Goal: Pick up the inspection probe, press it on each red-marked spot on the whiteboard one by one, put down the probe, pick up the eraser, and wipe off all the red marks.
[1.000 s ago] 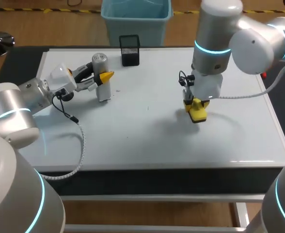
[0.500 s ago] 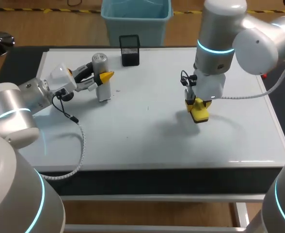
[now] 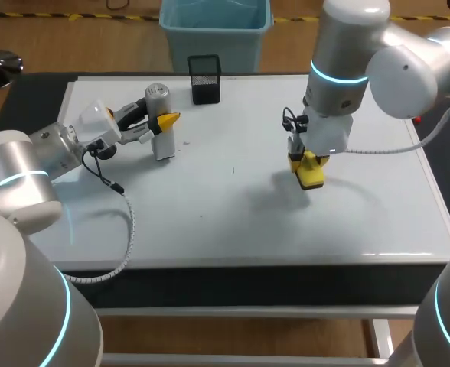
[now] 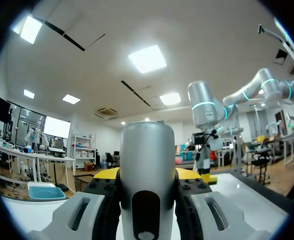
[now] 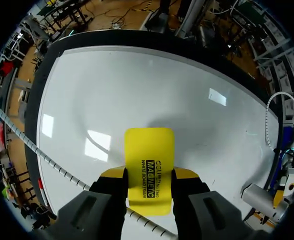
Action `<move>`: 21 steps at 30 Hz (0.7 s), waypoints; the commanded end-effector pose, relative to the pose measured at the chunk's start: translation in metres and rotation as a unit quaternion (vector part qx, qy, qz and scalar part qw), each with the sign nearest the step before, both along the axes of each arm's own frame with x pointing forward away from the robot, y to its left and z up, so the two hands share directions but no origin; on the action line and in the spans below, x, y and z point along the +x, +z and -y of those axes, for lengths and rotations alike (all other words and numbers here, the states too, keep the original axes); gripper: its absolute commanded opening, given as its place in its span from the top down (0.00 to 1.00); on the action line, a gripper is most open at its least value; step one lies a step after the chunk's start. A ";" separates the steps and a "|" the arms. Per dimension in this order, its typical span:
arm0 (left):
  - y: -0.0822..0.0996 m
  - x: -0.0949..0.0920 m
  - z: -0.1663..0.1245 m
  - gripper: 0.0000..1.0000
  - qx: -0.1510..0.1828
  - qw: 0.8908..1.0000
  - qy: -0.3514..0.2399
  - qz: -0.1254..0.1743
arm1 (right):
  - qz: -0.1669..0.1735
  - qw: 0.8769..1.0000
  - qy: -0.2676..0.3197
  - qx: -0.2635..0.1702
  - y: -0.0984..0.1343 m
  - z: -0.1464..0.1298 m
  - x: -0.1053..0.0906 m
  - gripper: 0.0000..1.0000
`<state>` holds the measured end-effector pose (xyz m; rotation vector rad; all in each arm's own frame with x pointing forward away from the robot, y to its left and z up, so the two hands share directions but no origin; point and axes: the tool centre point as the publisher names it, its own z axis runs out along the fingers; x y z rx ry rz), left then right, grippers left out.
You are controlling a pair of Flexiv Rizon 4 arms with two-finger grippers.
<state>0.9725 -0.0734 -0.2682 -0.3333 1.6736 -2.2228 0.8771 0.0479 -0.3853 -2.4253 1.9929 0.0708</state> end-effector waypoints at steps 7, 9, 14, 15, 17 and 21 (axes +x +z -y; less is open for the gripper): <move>0.001 0.000 0.000 1.00 0.000 1.000 0.001 0.001 | 0.010 1.000 -0.009 -0.005 -0.001 -0.014 0.036 1.00; 0.001 0.000 0.000 1.00 0.000 1.000 0.001 0.001 | 0.014 1.000 -0.019 -0.004 -0.004 -0.018 0.046 1.00; 0.001 0.000 0.000 1.00 0.000 1.000 0.001 0.001 | 0.011 0.999 -0.033 0.004 -0.010 -0.030 0.076 1.00; 0.001 0.000 0.000 1.00 0.000 1.000 0.001 0.001 | 0.006 0.999 -0.039 0.009 -0.012 -0.032 0.082 1.00; 0.001 0.000 0.000 1.00 0.000 1.000 0.001 0.001 | 0.006 0.999 -0.043 0.007 -0.015 -0.036 0.095 1.00; 0.001 0.000 0.000 1.00 0.000 1.000 0.001 0.001 | 0.002 0.999 -0.049 0.009 -0.017 -0.042 0.118 1.00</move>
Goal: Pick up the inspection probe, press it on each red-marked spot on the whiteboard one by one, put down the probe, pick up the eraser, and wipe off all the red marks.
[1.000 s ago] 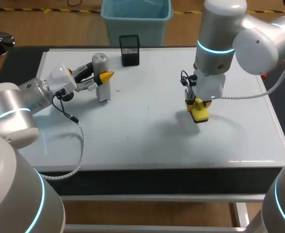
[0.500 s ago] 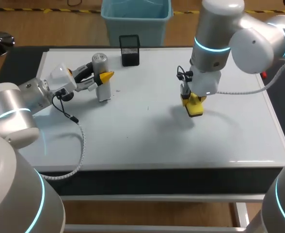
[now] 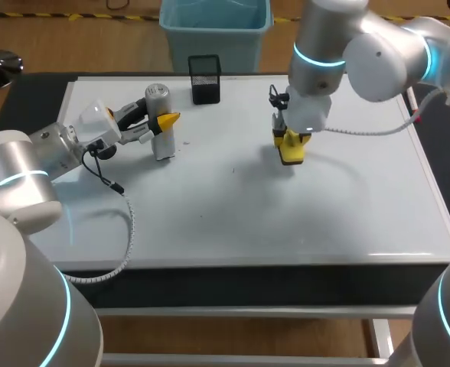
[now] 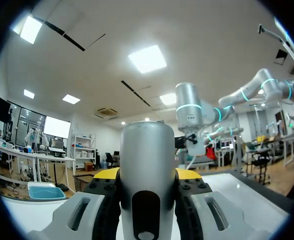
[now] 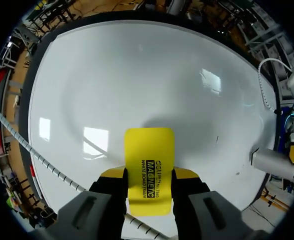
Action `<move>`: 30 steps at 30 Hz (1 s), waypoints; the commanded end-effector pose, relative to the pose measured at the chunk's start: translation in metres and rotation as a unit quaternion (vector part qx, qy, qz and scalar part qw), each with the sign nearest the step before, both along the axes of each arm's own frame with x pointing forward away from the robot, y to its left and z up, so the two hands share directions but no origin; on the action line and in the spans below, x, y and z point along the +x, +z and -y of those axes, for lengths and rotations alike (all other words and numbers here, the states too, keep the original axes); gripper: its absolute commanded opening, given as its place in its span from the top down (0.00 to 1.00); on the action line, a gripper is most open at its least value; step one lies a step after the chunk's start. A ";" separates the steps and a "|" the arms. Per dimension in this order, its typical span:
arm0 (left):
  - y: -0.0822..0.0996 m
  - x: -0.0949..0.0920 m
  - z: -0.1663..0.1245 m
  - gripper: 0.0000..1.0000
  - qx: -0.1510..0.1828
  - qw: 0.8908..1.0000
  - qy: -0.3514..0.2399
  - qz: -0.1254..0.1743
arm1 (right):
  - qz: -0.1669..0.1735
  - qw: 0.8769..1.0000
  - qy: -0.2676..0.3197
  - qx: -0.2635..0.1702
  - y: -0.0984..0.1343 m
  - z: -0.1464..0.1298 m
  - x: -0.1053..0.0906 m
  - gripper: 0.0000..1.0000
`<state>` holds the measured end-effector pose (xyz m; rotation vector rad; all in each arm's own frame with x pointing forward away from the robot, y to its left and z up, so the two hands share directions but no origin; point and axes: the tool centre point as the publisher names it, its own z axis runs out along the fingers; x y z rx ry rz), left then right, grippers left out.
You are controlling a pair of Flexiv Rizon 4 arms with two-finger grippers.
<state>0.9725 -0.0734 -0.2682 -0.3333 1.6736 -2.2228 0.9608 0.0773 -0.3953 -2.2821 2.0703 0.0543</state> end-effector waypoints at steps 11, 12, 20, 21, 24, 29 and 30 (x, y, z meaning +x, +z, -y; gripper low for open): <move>0.001 0.000 0.000 1.00 0.000 1.000 0.001 0.001 | -0.033 0.999 -0.009 -0.023 -0.012 -0.024 0.075 1.00; 0.001 0.000 0.000 1.00 0.000 1.000 0.001 0.001 | -0.035 0.999 -0.012 -0.022 -0.013 -0.024 0.078 1.00; 0.001 0.000 0.000 1.00 0.000 1.000 0.001 0.001 | -0.047 0.998 -0.033 -0.028 -0.020 -0.023 0.099 1.00; 0.001 0.000 0.000 1.00 0.000 1.000 0.001 0.001 | -0.048 0.998 -0.033 -0.028 -0.021 -0.023 0.102 1.00; 0.001 0.000 0.000 1.00 0.000 1.000 0.001 0.001 | -0.050 0.998 -0.037 -0.030 -0.022 -0.022 0.107 1.00; 0.001 0.000 0.000 1.00 0.000 1.000 0.001 0.001 | -0.053 0.997 -0.038 -0.032 -0.022 -0.023 0.113 1.00; 0.001 0.000 0.000 1.00 0.000 1.000 0.001 0.001 | -0.055 0.997 -0.040 -0.032 -0.023 -0.023 0.114 1.00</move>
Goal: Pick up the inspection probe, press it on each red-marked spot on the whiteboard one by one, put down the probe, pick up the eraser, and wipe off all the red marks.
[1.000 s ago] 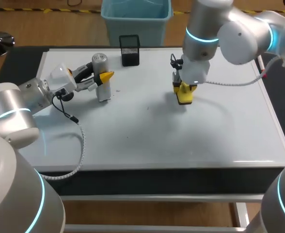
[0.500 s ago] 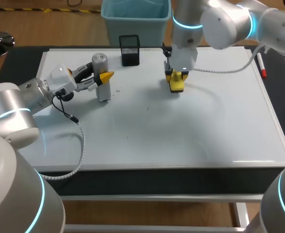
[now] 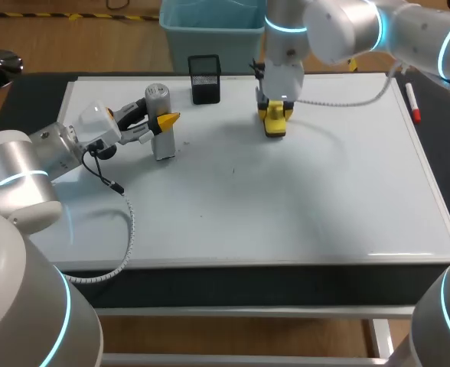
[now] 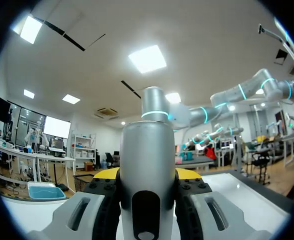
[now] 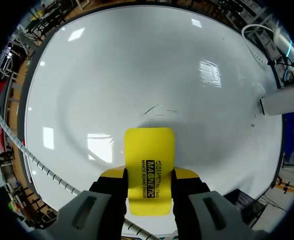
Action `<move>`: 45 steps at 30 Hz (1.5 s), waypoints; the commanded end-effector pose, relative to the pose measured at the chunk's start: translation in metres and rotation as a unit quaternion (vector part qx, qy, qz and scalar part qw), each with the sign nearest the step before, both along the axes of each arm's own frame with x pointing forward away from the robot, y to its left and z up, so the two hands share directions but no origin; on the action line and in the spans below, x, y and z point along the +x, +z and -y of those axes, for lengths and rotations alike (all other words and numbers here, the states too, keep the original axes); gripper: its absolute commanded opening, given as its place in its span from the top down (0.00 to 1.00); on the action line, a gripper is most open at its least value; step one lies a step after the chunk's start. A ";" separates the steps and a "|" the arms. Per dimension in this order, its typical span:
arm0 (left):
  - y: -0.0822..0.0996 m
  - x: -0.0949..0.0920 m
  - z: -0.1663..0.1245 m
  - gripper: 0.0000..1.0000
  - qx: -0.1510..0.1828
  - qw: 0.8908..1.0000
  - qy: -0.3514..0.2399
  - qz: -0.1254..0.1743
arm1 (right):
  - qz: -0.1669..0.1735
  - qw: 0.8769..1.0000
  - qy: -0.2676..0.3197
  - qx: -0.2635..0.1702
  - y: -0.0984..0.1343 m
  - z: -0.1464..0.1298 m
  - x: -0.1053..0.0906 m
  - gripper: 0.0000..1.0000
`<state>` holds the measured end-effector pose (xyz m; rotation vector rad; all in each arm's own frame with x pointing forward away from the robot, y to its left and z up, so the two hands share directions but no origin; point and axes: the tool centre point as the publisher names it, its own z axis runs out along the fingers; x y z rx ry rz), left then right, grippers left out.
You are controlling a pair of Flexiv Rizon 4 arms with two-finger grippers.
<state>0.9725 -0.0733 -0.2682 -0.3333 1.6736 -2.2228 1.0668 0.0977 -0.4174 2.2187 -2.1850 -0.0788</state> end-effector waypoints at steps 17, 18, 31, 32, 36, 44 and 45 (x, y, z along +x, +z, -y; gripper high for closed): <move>0.001 0.000 0.000 1.00 0.000 1.000 0.001 0.001 | -0.024 1.000 -0.007 -0.002 -0.009 0.001 0.020 1.00; 0.001 0.000 0.000 1.00 0.000 1.000 0.001 0.001 | -0.023 1.000 -0.008 -0.003 -0.009 0.002 0.021 1.00; 0.001 0.000 0.000 1.00 0.000 1.000 0.001 0.001 | -0.021 1.000 -0.011 -0.002 -0.009 0.005 0.024 0.00; 0.001 0.000 0.000 1.00 0.000 1.000 0.001 0.001 | -0.019 1.000 -0.011 -0.001 -0.007 0.005 0.024 0.00; 0.001 0.000 0.000 1.00 0.000 1.000 0.001 0.001 | -0.007 1.000 -0.023 0.007 0.002 0.011 0.024 0.00; 0.001 0.000 0.000 1.00 0.000 1.000 0.001 0.001 | -0.002 0.985 -0.137 0.102 0.038 0.039 0.038 0.00; 0.001 0.000 0.000 1.00 0.000 1.000 0.001 0.001 | -0.010 0.981 -0.157 0.114 0.043 0.043 0.041 0.00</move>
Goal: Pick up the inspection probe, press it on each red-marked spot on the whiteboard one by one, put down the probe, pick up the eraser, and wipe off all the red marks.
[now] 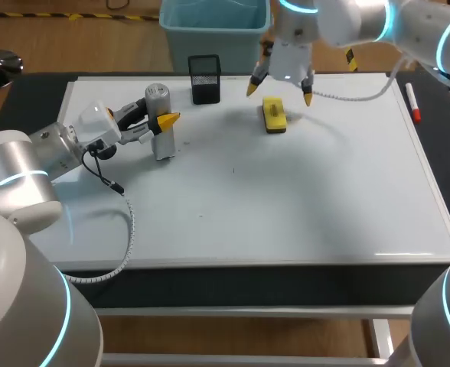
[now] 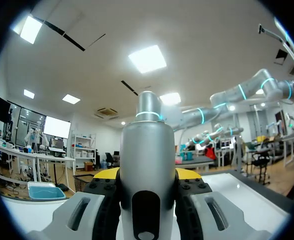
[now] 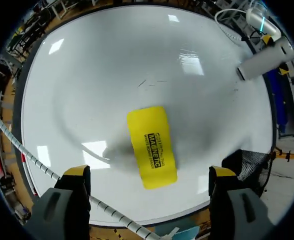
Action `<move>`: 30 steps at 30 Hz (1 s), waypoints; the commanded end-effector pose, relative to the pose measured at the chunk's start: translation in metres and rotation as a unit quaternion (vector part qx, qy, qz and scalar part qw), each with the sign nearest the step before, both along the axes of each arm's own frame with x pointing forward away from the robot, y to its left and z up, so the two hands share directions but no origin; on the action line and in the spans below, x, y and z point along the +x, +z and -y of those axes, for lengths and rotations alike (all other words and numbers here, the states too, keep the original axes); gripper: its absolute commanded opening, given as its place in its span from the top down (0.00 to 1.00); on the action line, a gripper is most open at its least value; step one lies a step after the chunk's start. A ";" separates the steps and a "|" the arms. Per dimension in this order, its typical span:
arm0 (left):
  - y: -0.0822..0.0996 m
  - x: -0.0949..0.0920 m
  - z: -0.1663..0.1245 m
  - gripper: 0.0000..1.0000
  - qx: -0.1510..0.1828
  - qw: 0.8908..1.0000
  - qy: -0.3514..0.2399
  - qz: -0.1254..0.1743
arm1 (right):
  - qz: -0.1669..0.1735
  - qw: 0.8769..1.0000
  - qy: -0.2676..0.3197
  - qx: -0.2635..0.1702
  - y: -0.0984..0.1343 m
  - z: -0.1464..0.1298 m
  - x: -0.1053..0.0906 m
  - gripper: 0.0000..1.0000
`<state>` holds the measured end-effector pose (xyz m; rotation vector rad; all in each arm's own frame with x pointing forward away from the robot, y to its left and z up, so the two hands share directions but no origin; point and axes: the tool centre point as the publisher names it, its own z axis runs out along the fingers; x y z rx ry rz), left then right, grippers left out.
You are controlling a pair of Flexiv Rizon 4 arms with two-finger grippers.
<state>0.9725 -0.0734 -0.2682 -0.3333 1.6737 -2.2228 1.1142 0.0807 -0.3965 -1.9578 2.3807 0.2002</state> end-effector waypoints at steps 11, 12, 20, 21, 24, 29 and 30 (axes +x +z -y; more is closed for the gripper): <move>0.001 0.000 0.000 1.00 0.000 1.000 0.001 0.001 | -0.045 0.962 -0.214 0.164 0.062 0.060 0.019 0.00; 0.001 0.000 0.000 1.00 0.000 1.000 0.001 0.001 | -0.050 0.958 -0.222 0.172 0.064 0.065 0.021 0.00; 0.001 0.000 0.000 1.00 0.000 1.000 0.001 0.001 | -0.101 0.913 -0.328 0.219 0.070 0.099 0.032 0.00; 0.001 0.000 0.000 1.00 0.000 1.000 0.001 0.001 | -0.103 0.909 -0.333 0.227 0.071 0.103 0.032 0.00; 0.001 0.000 0.000 1.00 0.000 1.000 0.001 0.001 | -0.103 0.899 -0.351 0.241 0.074 0.115 0.033 0.00; 0.001 0.000 0.000 1.00 0.000 1.000 0.001 0.001 | -0.118 0.875 -0.387 0.266 0.082 0.132 0.036 0.00; 0.001 0.000 0.000 1.00 0.000 1.000 0.001 0.001 | -0.120 0.872 -0.391 0.268 0.084 0.134 0.037 0.00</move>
